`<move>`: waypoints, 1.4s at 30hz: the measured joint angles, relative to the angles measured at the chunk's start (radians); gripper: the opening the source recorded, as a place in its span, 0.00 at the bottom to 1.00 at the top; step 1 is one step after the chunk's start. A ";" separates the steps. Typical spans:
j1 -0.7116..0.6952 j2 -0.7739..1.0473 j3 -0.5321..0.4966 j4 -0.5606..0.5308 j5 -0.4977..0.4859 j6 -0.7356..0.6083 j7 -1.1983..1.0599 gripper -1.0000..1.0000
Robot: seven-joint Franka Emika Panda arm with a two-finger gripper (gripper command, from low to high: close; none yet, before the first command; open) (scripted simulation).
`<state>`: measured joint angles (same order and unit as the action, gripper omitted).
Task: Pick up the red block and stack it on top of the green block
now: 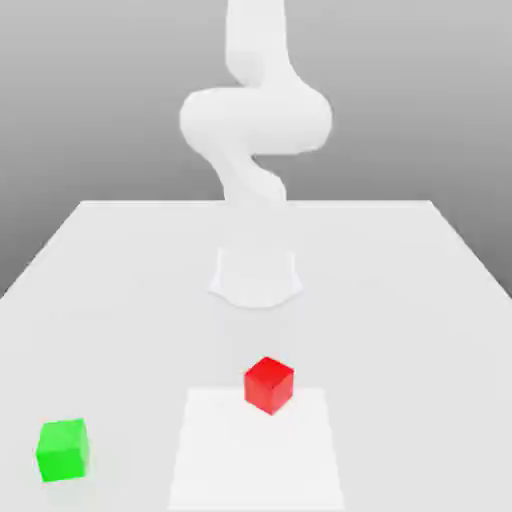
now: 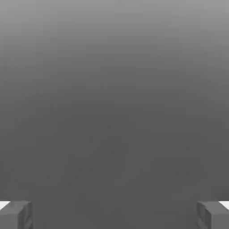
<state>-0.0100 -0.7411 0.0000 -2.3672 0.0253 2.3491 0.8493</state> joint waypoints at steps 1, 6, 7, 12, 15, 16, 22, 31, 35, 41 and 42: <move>-0.005 0.029 0.002 -0.032 0.012 0.024 0.024 0.50; -0.029 0.173 0.033 -0.189 0.062 0.139 0.149 0.50; -0.033 0.202 0.042 -0.221 0.070 0.163 0.176 0.50; -0.056 0.351 0.101 -0.386 0.094 0.285 0.332 0.50; -0.075 0.456 0.147 -0.497 0.091 0.371 0.455 0.50; -0.084 0.501 0.164 -0.533 0.084 0.407 0.503 0.50; -0.099 0.768 0.161 -0.572 -0.035 0.621 0.666 0.50; -0.008 0.897 0.050 -0.558 -0.110 0.734 0.725 0.00; -0.015 0.858 0.064 -0.562 -0.084 0.701 0.705 0.00; -0.008 0.676 0.084 -0.588 0.001 0.544 0.646 0.00; -0.007 0.645 0.084 -0.593 0.005 0.518 0.644 0.00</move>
<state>-0.0168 -0.0958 0.0840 -2.9605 0.0306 2.8674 1.4934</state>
